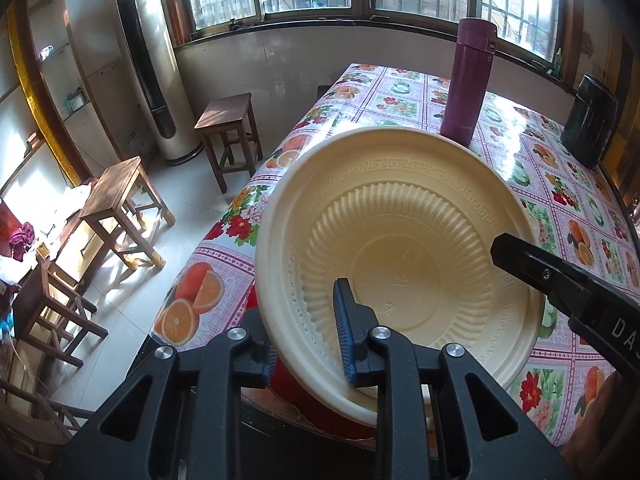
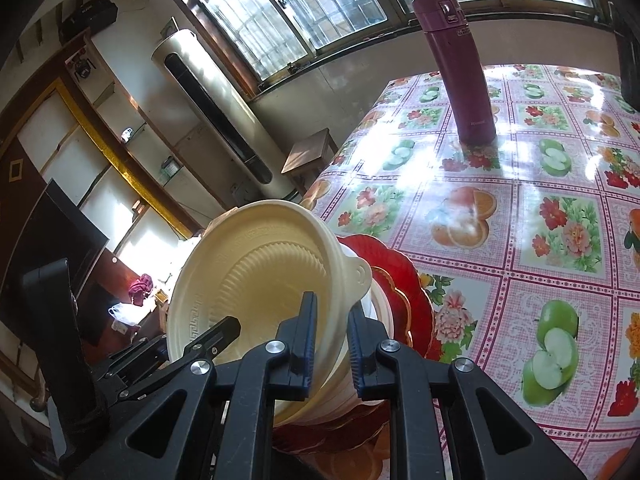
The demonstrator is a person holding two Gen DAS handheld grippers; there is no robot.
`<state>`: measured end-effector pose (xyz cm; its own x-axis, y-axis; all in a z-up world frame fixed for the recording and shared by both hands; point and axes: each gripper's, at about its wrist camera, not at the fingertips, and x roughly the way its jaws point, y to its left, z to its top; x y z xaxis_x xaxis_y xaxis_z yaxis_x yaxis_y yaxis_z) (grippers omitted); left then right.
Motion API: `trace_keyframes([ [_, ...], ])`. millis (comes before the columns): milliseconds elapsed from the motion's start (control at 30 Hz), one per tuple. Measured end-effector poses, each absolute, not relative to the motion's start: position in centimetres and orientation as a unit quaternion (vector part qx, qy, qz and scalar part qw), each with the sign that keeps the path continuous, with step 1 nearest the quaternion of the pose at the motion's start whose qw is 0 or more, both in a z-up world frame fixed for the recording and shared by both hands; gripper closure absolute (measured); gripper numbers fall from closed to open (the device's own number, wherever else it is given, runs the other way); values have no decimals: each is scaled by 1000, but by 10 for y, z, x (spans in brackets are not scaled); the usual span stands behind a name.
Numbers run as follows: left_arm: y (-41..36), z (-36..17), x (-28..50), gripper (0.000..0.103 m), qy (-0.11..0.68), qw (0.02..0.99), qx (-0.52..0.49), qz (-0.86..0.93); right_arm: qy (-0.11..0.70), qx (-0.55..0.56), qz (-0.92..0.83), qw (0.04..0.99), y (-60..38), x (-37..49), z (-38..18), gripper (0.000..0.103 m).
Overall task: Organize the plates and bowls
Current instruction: 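Lower the beige bowl onto the white bowls and open the right gripper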
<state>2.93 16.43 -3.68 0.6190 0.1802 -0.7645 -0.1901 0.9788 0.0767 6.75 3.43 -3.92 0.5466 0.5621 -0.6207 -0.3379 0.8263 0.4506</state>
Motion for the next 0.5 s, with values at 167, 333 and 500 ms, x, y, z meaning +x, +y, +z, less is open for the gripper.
trace_keyframes([
  [167,159,-39,27,63,406,902,42,139,363,119,239,893,31,59,-33,76],
  [333,158,-34,21,46,377,911,62,159,332,132,230,905,13,54,-23,66],
  [500,159,-25,13,30,341,919,78,181,326,154,217,907,-7,57,-25,62],
])
